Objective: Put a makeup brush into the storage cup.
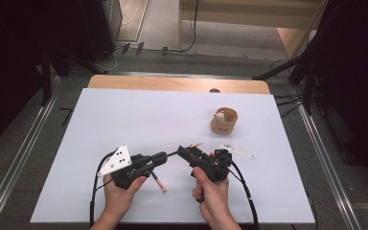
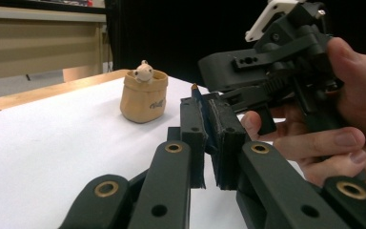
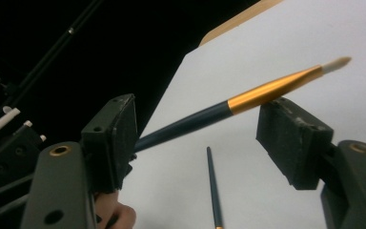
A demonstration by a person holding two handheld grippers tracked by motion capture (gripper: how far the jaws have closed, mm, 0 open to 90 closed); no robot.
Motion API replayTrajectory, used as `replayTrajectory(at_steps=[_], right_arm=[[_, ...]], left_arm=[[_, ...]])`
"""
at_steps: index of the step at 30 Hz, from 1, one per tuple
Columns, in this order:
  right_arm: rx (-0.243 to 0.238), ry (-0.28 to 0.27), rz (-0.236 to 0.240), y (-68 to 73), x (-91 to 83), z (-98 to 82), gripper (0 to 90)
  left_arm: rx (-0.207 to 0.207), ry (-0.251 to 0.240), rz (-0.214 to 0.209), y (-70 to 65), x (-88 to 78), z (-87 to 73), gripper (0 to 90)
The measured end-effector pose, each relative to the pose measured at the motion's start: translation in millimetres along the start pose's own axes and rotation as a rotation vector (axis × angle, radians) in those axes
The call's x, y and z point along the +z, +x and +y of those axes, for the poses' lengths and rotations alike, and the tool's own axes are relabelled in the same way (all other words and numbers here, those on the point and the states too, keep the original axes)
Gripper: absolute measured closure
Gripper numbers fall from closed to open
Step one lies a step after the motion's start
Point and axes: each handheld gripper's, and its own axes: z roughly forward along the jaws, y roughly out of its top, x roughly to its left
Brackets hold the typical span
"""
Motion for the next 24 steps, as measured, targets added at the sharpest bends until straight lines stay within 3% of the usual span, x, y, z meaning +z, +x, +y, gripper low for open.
replayTrajectory(at_steps=[18, 20, 21, 22, 23, 24], right_arm=[[0.069, -0.02, 0.041, -11.0, -1.0, -2.0, 57.5], [0.066, -0.026, 0.052, -11.2, -1.9, -1.7, 63.6], [0.066, -0.032, 0.073, -11.2, -3.0, -1.5, 72.7], [0.038, -0.046, 0.096, -11.0, -5.9, -1.3, 84.2], [0.038, -0.046, 0.096, -11.0, -5.9, -1.3, 84.2], [0.033, -0.054, 0.118, -12.1, -7.0, -0.7, 84.3]], left_arm=[[0.02, 0.021, -0.013, -6.7, 6.4, -3.4, 86.0], [0.023, 0.036, -0.001, -7.4, 7.6, -4.4, 85.4], [0.024, 0.036, 0.009, -7.8, 8.1, -5.0, 84.3], [0.015, 0.031, 0.011, -7.8, 8.1, -5.2, 71.5], [0.002, 0.026, 0.009, -7.3, 8.0, -4.9, 71.5], [-0.011, 0.025, 0.002, -6.3, 7.8, -4.4, 58.9]])
